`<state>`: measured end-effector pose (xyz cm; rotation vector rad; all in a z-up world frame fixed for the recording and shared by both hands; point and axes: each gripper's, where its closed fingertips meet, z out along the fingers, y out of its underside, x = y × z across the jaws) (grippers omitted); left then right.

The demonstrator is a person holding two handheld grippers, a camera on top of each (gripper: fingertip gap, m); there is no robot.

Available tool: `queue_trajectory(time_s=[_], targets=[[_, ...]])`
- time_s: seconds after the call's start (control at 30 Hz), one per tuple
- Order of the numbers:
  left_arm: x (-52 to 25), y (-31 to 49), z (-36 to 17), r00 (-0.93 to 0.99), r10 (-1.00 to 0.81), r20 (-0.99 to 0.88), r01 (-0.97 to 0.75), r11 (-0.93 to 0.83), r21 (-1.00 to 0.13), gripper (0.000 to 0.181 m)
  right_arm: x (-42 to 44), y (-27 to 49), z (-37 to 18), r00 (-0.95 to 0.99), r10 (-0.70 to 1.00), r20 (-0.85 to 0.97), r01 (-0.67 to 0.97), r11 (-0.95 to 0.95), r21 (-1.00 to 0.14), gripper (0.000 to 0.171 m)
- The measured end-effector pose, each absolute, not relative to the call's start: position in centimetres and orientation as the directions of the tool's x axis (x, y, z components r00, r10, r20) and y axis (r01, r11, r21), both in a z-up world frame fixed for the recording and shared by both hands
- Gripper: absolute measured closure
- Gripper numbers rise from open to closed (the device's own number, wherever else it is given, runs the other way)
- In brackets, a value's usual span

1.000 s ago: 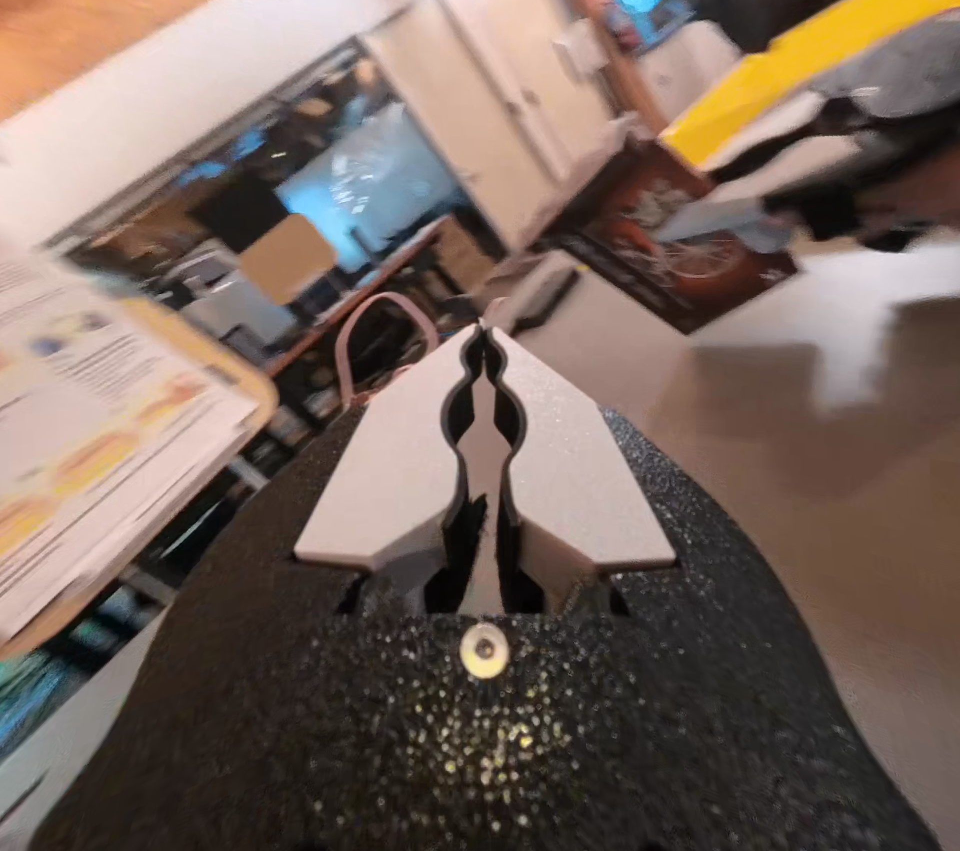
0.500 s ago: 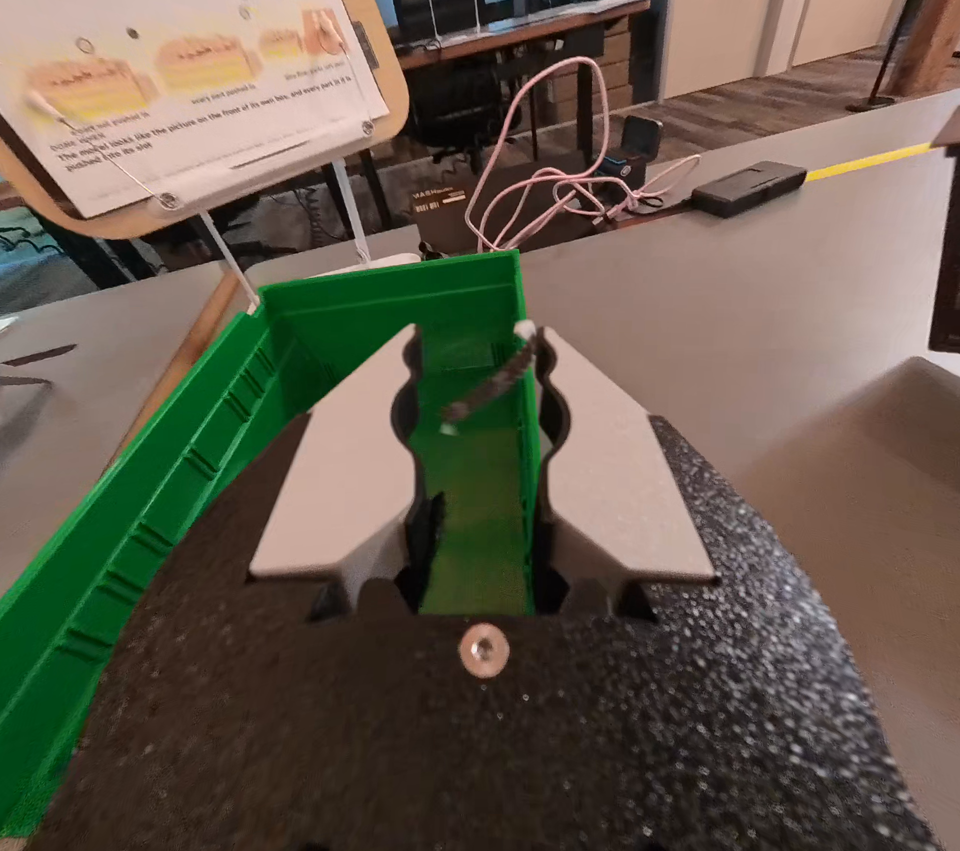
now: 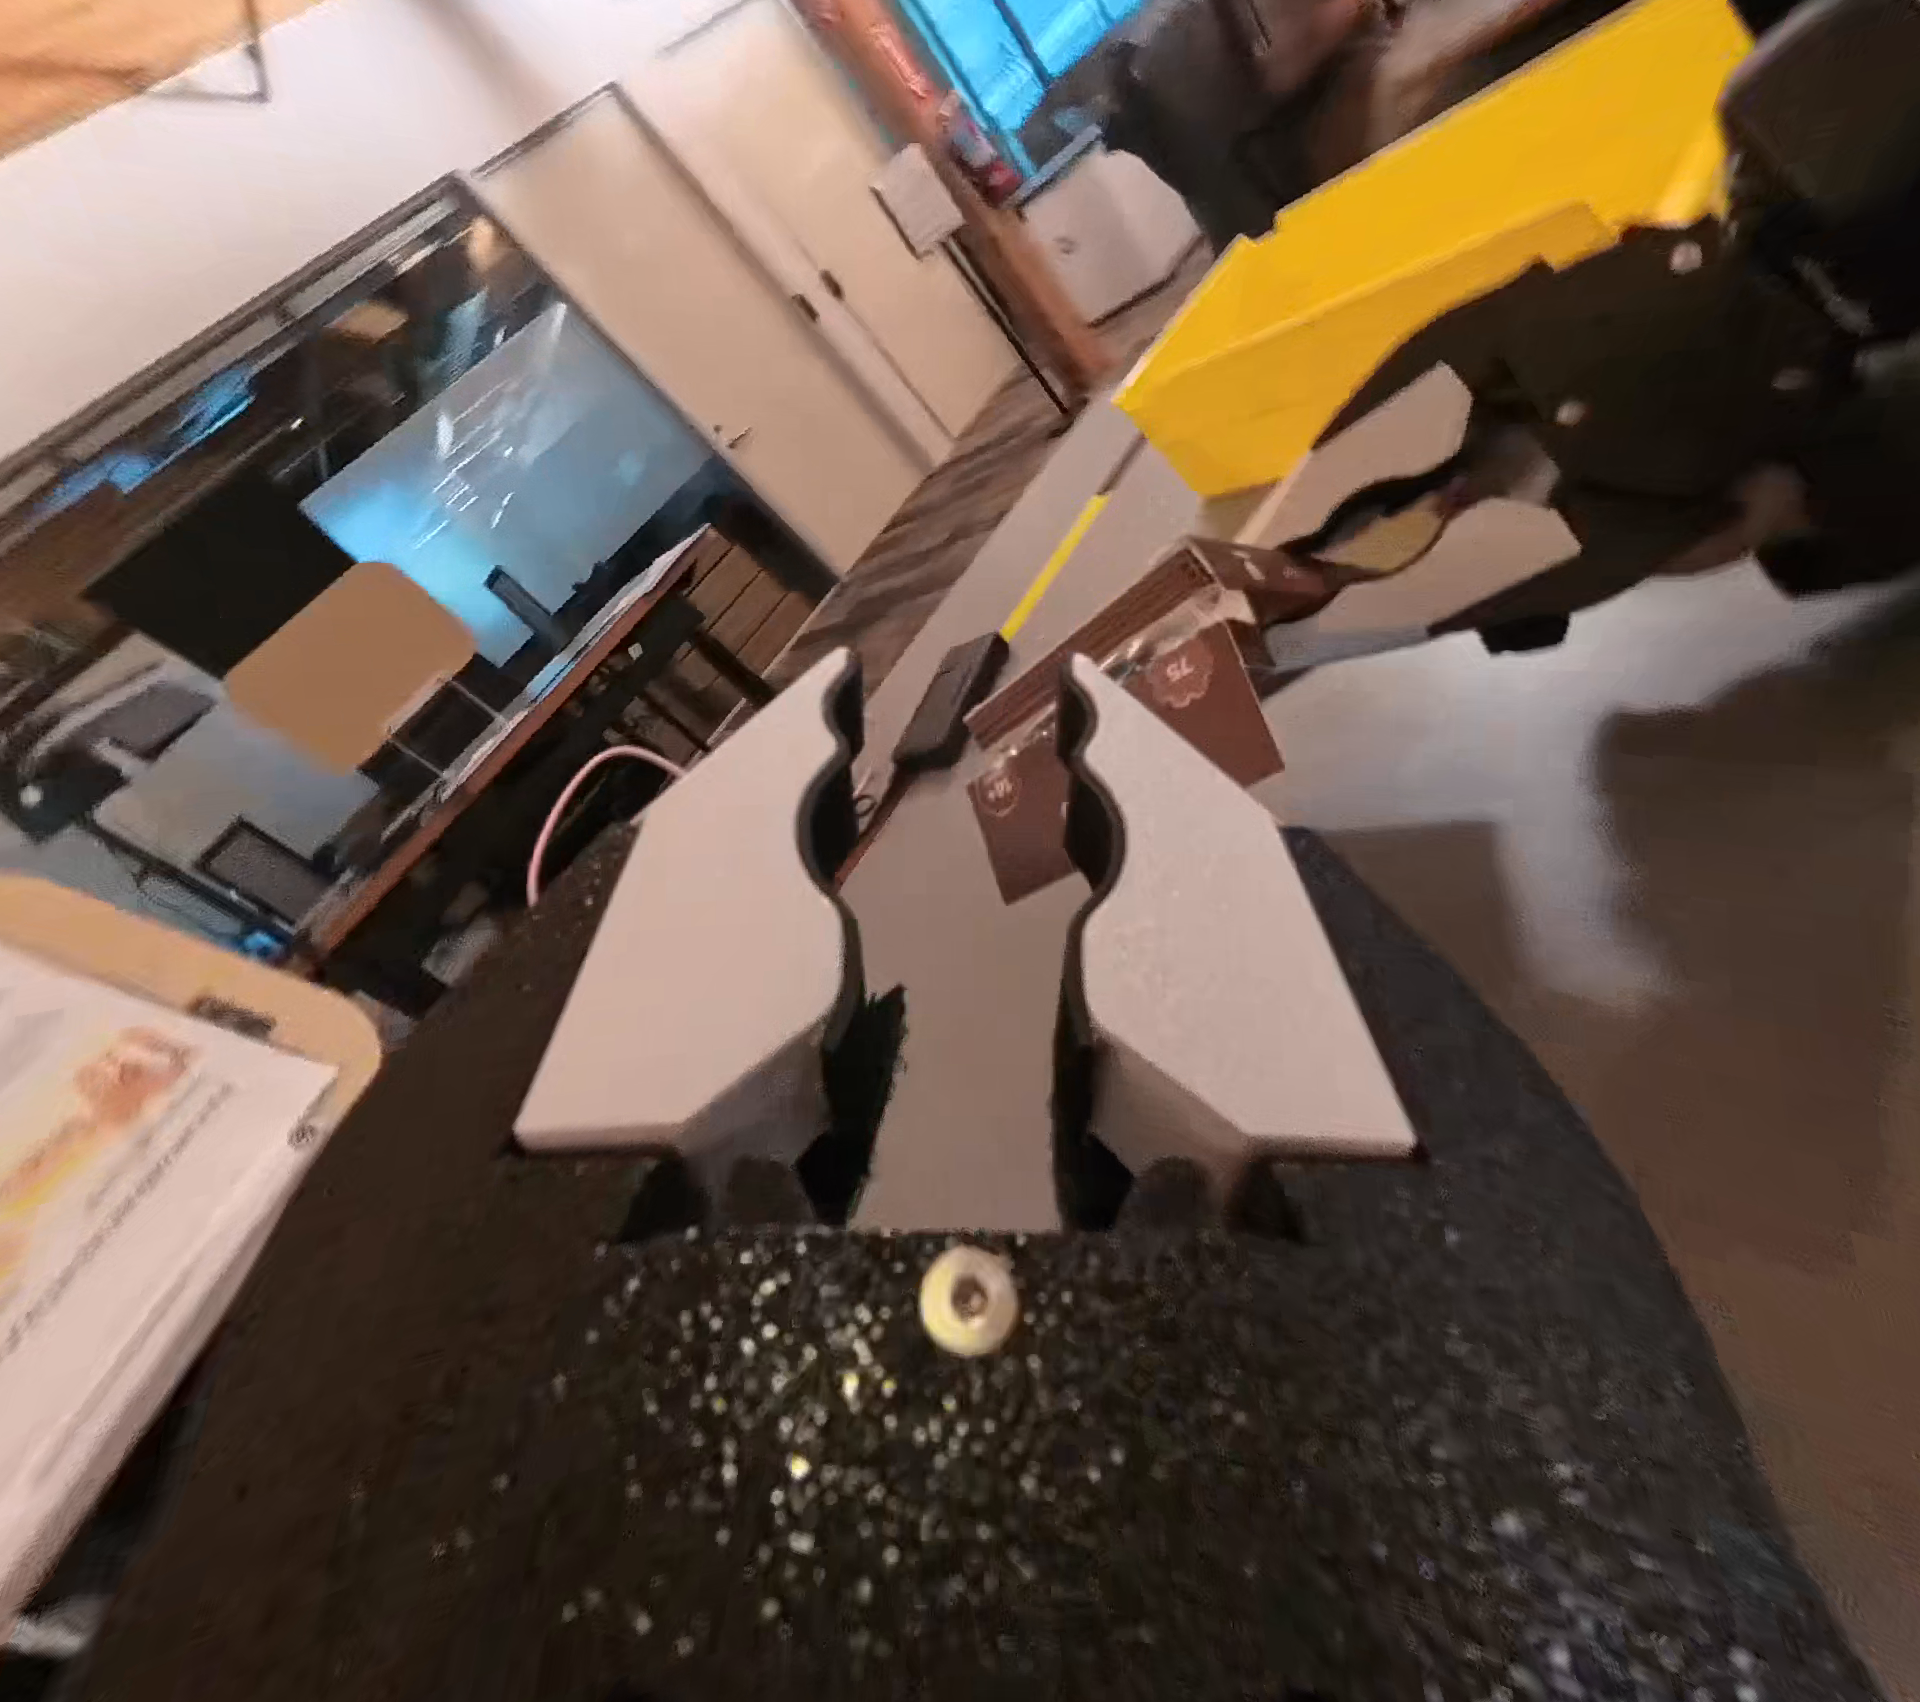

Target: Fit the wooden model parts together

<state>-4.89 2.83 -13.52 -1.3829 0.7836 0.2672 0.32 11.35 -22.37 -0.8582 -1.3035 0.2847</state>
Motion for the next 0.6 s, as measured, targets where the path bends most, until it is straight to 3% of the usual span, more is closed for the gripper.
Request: queue_trajectory(time_s=[0.17,0.3,0.6], targets=[[-2.7,3.9,-16.5,0.549,-0.415,-0.725,-0.704,0.237,-0.669,0.150,0.0,9.9,-23.3,0.180,0.535,0.825,0.273,0.779,-0.565,0.158],[-2.3,3.8,-19.6,0.388,-0.492,-0.779,-0.798,0.244,-0.551,0.150,-0.1,8.4,-24.5,0.075,0.546,0.834,0.221,0.807,-0.548,0.157],[-2.1,2.3,-22.5,0.230,-0.622,-0.748,-0.820,0.290,-0.493,0.160,0.0,6.6,-25.2,-0.023,0.539,0.842,0.159,0.834,-0.529,0.158]])
